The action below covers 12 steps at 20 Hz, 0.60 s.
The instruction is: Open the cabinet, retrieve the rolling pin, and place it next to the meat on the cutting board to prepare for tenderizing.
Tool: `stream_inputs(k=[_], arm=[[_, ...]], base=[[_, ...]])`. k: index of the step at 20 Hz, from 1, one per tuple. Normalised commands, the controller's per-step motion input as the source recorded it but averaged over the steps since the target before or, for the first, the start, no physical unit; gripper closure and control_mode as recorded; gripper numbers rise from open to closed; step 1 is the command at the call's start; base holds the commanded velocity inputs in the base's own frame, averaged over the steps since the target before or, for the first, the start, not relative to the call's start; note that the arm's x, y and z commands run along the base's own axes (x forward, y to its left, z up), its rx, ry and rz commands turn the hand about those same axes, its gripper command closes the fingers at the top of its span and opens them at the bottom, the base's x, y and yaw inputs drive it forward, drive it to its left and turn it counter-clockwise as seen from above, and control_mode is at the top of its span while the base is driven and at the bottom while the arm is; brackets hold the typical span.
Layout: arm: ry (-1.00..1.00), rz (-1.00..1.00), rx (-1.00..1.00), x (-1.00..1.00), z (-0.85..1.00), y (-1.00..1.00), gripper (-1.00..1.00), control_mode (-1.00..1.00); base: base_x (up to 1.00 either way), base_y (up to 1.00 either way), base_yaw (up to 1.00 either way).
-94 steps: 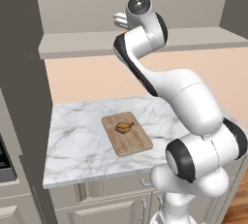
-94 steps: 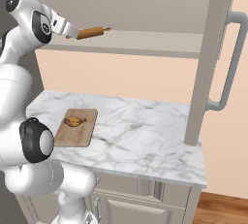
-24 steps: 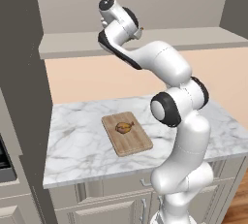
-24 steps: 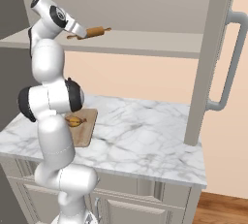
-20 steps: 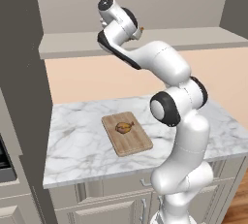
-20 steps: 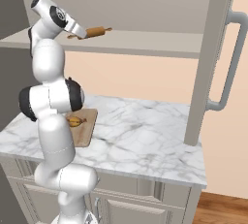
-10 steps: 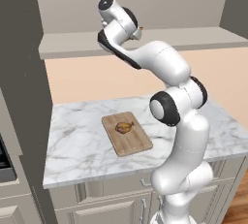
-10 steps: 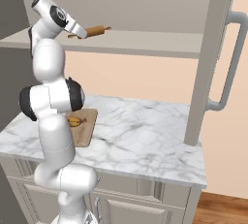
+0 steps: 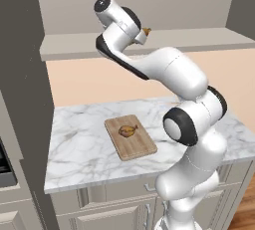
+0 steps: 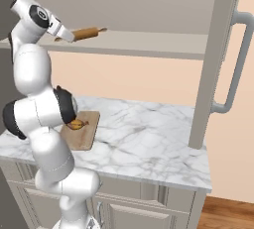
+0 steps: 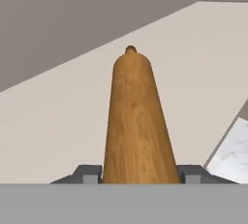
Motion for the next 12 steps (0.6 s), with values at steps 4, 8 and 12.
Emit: stream_inputs(k=[4, 8, 12], arm=[[0.0, -0.03, 0.0, -0.97, 0.03, 0.0, 1.0, -1.0], [0.0, 0.0, 0.0, -0.99, 0.0, 0.0, 1.0, -1.0], [0.01, 0.01, 0.0, -1.0, -0.03, 0.0, 1.0, -1.0]], base=[[0.0, 0.0, 0.0], [0.0, 0.0, 0.0], [0.0, 0.0, 0.0]])
